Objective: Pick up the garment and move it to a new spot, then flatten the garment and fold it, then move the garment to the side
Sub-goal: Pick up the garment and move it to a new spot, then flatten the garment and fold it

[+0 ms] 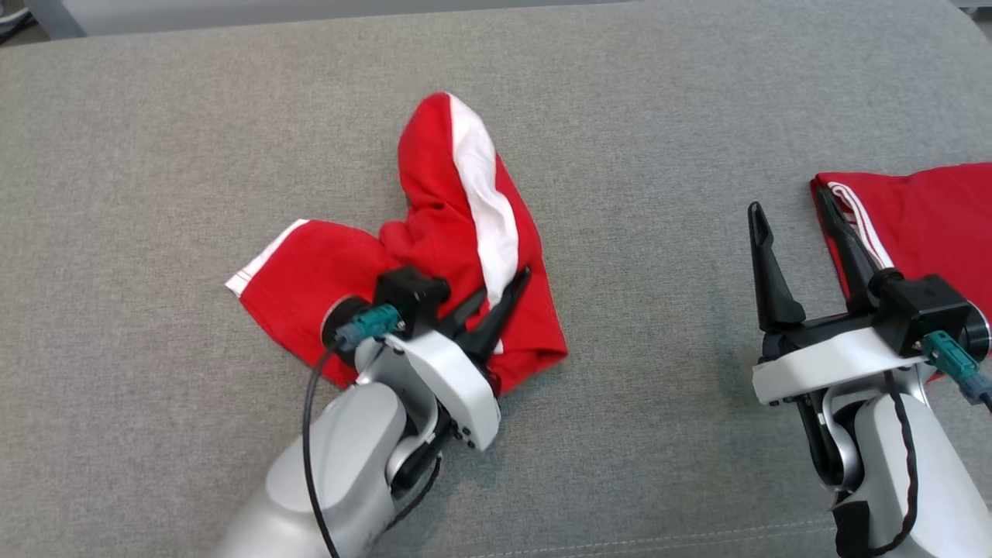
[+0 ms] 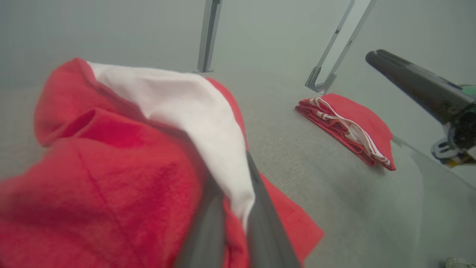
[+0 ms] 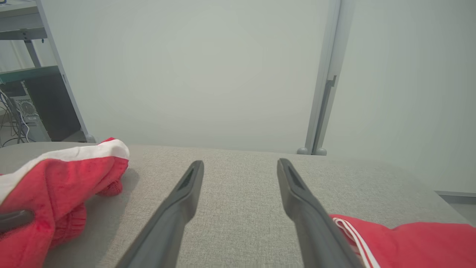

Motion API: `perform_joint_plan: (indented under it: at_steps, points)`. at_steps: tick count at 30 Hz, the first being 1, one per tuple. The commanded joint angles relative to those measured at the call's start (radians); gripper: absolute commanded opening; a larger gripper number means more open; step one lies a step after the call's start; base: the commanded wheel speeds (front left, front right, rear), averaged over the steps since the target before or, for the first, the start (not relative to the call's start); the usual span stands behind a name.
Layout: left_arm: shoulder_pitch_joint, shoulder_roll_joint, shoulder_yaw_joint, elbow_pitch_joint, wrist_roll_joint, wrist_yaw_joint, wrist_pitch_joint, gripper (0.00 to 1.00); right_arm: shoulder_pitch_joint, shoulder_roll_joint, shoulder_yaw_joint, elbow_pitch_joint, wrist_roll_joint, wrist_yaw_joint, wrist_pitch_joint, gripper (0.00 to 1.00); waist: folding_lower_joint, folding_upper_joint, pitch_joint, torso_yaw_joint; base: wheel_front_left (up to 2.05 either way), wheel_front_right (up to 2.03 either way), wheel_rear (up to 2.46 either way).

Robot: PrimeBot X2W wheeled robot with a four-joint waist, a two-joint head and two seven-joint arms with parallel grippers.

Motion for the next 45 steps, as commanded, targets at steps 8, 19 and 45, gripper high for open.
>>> perform_joint_plan:
  at_steps: [8, 19, 45]
  points:
    - [0.043, 0.022, -0.006, 0.021, 0.039, 0.015, -0.041, 1.0, 0.022, 0.006, 0.023, 0.002, 0.012, 0.004, -0.012, 1.0, 0.0, 0.0, -0.039, -0.009, 0.0, 0.0, 0.0]
    - [0.177, 0.098, 0.191, -0.116, 0.096, 0.132, -0.067, 1.0, 0.056, -0.002, 0.008, 0.012, 0.024, 0.004, -0.014, 1.0, 0.0, 0.0, -0.102, 0.035, 0.0, 0.0, 0.0]
    - [0.442, 0.041, 0.499, -0.227, 0.269, 0.104, -0.068, 1.0, 0.143, -0.07, 0.288, 0.072, 0.118, 0.004, 0.023, 1.0, 0.0, 0.0, -0.127, 0.184, 0.0, 0.0, 0.0]
